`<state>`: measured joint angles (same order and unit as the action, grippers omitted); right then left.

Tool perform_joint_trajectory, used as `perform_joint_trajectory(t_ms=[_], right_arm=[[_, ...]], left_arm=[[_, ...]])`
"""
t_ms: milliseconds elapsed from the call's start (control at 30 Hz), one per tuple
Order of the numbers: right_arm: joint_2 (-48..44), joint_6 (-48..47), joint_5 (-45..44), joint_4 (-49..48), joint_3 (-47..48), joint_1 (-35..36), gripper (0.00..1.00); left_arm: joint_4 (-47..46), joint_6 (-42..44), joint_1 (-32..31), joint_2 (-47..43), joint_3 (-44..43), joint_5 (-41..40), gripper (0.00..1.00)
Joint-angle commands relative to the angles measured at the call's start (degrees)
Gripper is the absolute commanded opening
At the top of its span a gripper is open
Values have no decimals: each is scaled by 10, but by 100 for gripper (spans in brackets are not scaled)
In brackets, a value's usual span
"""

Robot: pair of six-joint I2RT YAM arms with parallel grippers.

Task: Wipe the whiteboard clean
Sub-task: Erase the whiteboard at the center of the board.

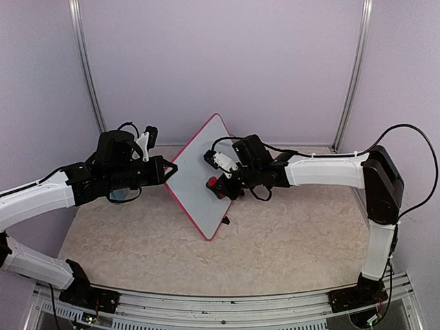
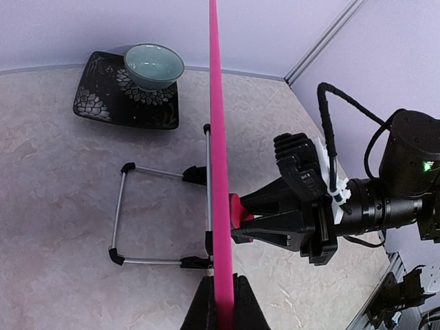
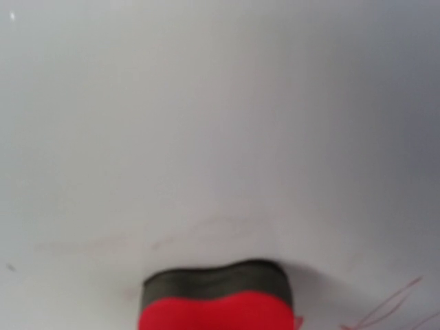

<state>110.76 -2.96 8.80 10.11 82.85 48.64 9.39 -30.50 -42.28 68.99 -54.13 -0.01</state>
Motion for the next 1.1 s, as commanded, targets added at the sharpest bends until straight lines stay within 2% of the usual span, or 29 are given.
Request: perform_joint_trajectory(t_ms=[0, 233, 367, 567, 633, 667, 800, 933, 1067], right_arm=[[21, -6, -4, -58, -14, -9, 0], [37, 14, 7, -96, -107, -28, 0], [42, 18, 11, -100, -128, -29, 0], [25, 14, 27, -81, -86, -28, 0], [18, 10, 31, -73, -61, -26, 1], [16, 3, 32, -59, -12, -23, 1], [24, -2, 27, -42, 31, -23, 0], [30, -3, 25, -46, 24, -22, 1], [30, 5, 26, -64, -21, -22, 1]], left_arm=[[28, 23, -13, 4, 19, 68, 0], [28, 24, -12, 8, 14, 70, 0], [26, 24, -12, 12, 10, 73, 0], [24, 21, -14, 18, 7, 77, 0], [24, 21, -15, 18, 6, 76, 0], [26, 21, -15, 18, 4, 74, 0], [28, 21, -16, 18, 3, 72, 0], [31, 23, -16, 17, 2, 70, 0], [31, 25, -16, 18, 1, 70, 0]])
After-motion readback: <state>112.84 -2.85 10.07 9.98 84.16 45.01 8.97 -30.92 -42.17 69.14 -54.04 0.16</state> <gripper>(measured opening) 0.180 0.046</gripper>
